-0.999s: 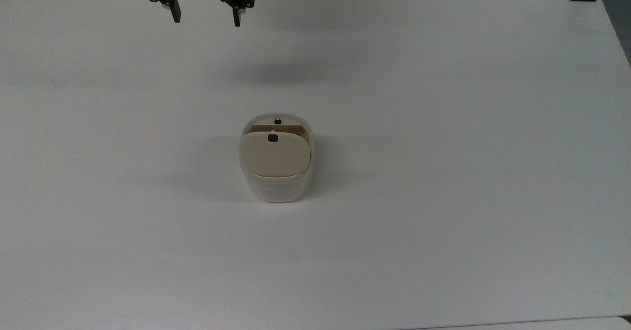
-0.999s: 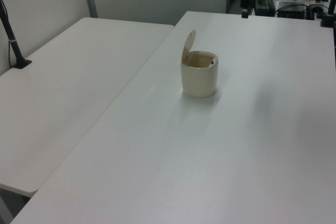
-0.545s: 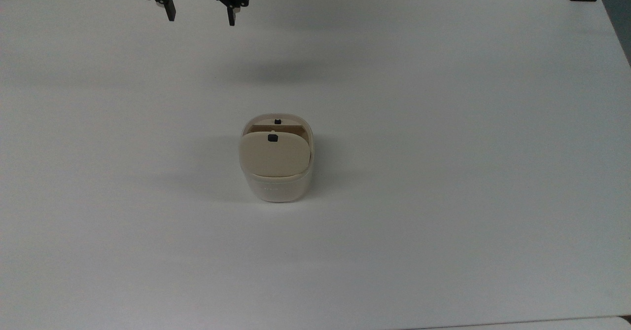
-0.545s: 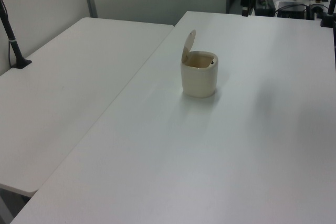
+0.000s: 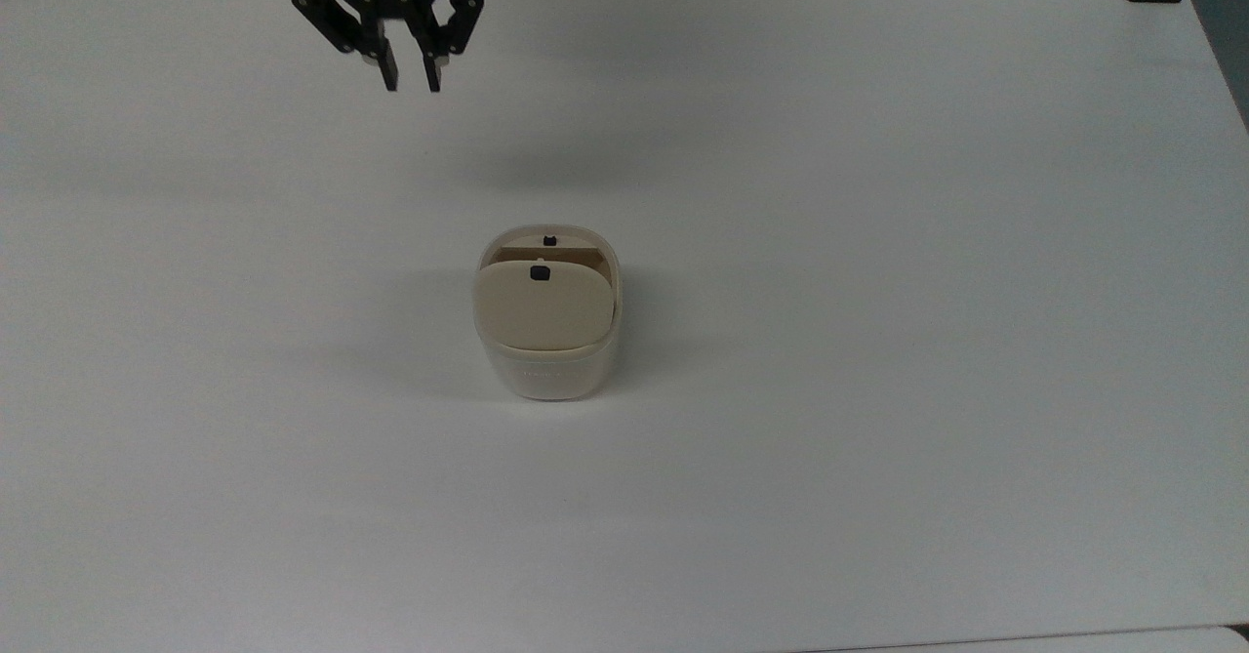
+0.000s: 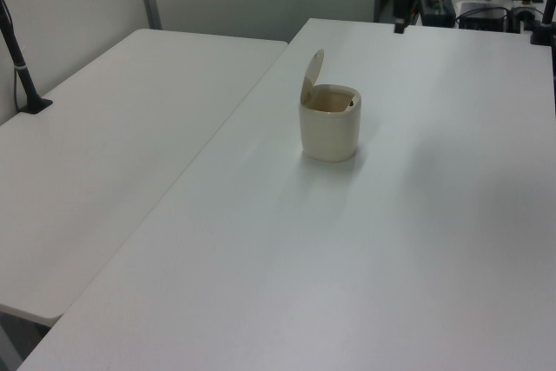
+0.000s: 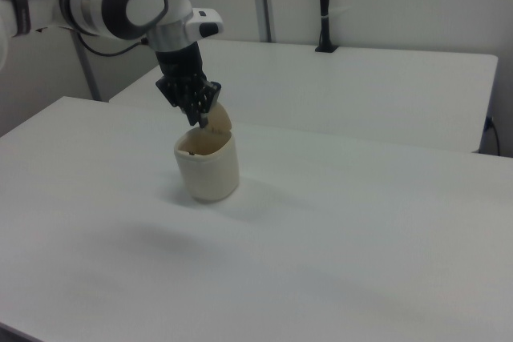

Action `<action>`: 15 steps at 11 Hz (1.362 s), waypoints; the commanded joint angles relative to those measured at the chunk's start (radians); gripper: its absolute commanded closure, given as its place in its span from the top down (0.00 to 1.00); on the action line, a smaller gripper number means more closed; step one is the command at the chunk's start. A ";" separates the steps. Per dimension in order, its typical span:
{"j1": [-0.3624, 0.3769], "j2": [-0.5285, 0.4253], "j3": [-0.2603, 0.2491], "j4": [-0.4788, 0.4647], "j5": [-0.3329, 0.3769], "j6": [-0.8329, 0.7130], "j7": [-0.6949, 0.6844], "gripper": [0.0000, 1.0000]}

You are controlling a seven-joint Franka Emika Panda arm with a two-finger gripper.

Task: Close the trash bin
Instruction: 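Move the gripper toward the open lid of the cream bin, then lower the gripper onto the raised lid edge, pushing it down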

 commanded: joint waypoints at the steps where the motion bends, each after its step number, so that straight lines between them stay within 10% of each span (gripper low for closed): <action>1: 0.040 0.065 -0.003 0.027 0.116 0.190 -0.009 0.00; 8: 0.118 0.258 0.002 0.156 0.124 0.583 0.152 0.00; 15: 0.117 0.255 0.003 0.131 0.112 0.301 0.073 0.00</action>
